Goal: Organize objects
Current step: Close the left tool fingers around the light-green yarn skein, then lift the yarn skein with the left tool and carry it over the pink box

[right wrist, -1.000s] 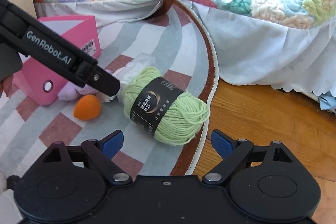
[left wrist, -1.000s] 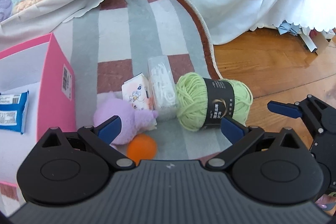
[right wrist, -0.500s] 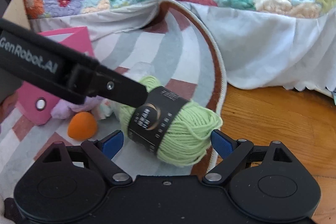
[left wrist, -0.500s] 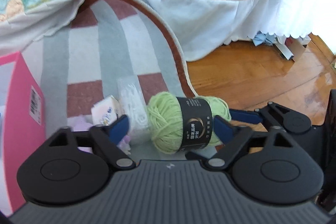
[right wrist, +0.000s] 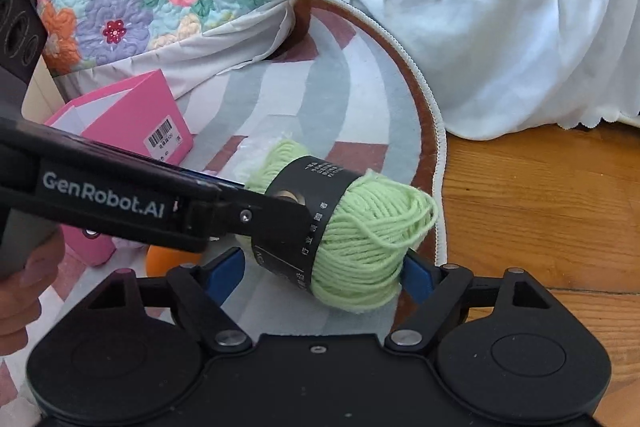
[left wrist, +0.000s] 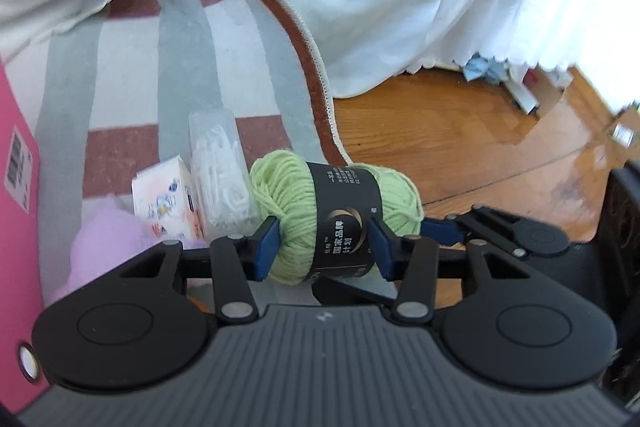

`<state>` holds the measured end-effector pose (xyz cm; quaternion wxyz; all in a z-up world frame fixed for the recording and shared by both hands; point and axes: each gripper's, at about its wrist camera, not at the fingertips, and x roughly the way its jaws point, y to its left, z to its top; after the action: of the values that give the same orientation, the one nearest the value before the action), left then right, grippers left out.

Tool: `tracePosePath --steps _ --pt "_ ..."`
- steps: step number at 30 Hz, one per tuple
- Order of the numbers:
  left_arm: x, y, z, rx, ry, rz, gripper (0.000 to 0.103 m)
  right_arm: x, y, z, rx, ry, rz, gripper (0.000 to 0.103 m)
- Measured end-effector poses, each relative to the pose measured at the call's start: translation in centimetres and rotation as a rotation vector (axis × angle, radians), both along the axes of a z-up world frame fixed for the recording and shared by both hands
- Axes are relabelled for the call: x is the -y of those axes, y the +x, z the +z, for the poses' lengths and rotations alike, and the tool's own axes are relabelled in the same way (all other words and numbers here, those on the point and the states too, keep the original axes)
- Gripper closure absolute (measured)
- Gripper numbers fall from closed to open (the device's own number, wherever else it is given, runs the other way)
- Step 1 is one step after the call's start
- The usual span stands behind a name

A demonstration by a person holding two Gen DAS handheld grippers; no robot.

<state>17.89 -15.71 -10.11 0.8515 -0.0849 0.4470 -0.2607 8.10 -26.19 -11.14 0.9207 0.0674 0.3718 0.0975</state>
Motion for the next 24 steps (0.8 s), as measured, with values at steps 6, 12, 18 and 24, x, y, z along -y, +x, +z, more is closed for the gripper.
tracePosePath --steps 6,12,18,24 --pt "-0.4 -0.3 -0.2 -0.041 -0.048 0.009 0.056 0.2 -0.2 0.2 -0.006 0.003 0.012 0.032" --pt "-0.4 -1.0 -0.8 -0.082 -0.076 0.045 0.056 -0.7 -0.6 -0.1 -0.016 -0.027 0.020 0.032" --pt "-0.4 -2.1 0.4 -0.114 -0.017 0.033 0.056 -1.7 -1.9 1.3 0.047 -0.060 0.054 0.033" --pt "-1.3 -3.6 1.7 -0.124 -0.006 0.022 0.056 -2.7 -2.6 2.6 0.024 -0.050 0.085 0.029"
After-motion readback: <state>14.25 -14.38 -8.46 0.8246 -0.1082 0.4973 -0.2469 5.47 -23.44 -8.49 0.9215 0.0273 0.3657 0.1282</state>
